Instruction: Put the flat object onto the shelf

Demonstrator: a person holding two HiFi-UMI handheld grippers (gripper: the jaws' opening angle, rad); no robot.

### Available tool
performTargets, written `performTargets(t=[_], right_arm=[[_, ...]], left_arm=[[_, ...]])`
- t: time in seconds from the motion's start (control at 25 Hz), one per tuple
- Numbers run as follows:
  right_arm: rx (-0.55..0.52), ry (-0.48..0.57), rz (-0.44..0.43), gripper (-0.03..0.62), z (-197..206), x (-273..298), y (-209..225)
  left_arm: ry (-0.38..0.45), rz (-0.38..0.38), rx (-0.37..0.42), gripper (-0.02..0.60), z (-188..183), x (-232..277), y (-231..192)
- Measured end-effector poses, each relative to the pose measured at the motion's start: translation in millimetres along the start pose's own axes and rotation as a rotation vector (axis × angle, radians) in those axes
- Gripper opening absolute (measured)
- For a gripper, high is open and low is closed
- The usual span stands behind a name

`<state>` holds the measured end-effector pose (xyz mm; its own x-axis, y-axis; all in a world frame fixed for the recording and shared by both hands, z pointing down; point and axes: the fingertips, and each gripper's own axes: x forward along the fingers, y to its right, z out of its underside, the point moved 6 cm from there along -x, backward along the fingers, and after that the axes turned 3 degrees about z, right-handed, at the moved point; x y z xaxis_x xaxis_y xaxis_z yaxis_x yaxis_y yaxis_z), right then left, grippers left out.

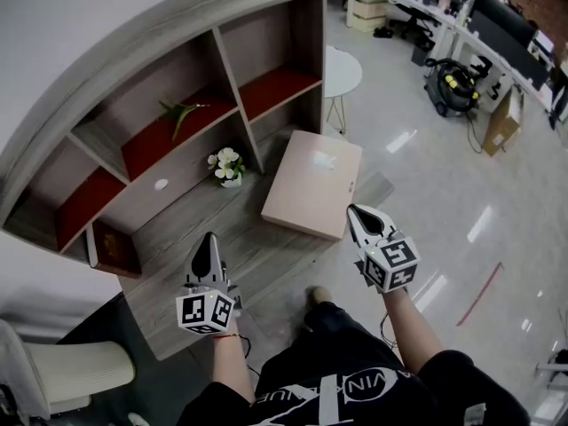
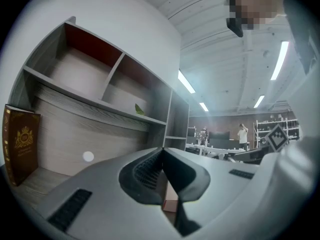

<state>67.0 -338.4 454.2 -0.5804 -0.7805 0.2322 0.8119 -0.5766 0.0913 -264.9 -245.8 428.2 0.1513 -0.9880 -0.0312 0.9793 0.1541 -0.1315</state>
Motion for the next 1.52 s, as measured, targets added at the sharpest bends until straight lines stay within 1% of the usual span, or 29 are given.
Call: performTargets(t=[0.08, 0.2, 0.28, 0.4, 0.56, 0.8, 1.16, 1.52], right_arm=[[-0.014, 0.012, -0.005, 0.011, -5, -2, -2], [-0.03, 0.029, -0.016, 0.009, -11, -4, -5], [-0.037, 0.042, -0.025, 0.009, -16, -6, -6], [-0.04, 0.06, -0.031, 0.011, -22, -9, -7], [-0.037, 0.085, -0.018, 0.009, -32, -14, -5], [-0.049, 0.116, -0.002, 0.009, -43, -17, -2], [-0.055, 0.172, 0.007, 0.009, -60, -20, 2], [-0.054, 0.208, 0.01, 0.009, -69, -23, 2]], left_arm=[[-0.008, 0.0, 0.025, 0.005, -3, 0, 0], [-0.033, 0.011, 0.093, 0.005, -8, 2, 2], [-0.028, 0.018, 0.107, 0.005, -13, 3, 4], [-0.012, 0.016, 0.1, 0.005, -20, 3, 4], [0.006, 0.012, 0.101, 0.005, -29, 3, 4], [0.019, 0.022, 0.129, 0.005, -37, 6, 5], [0.053, 0.013, 0.109, 0.005, -46, 10, 2], [0.072, 0.018, 0.11, 0.005, -53, 12, 3]])
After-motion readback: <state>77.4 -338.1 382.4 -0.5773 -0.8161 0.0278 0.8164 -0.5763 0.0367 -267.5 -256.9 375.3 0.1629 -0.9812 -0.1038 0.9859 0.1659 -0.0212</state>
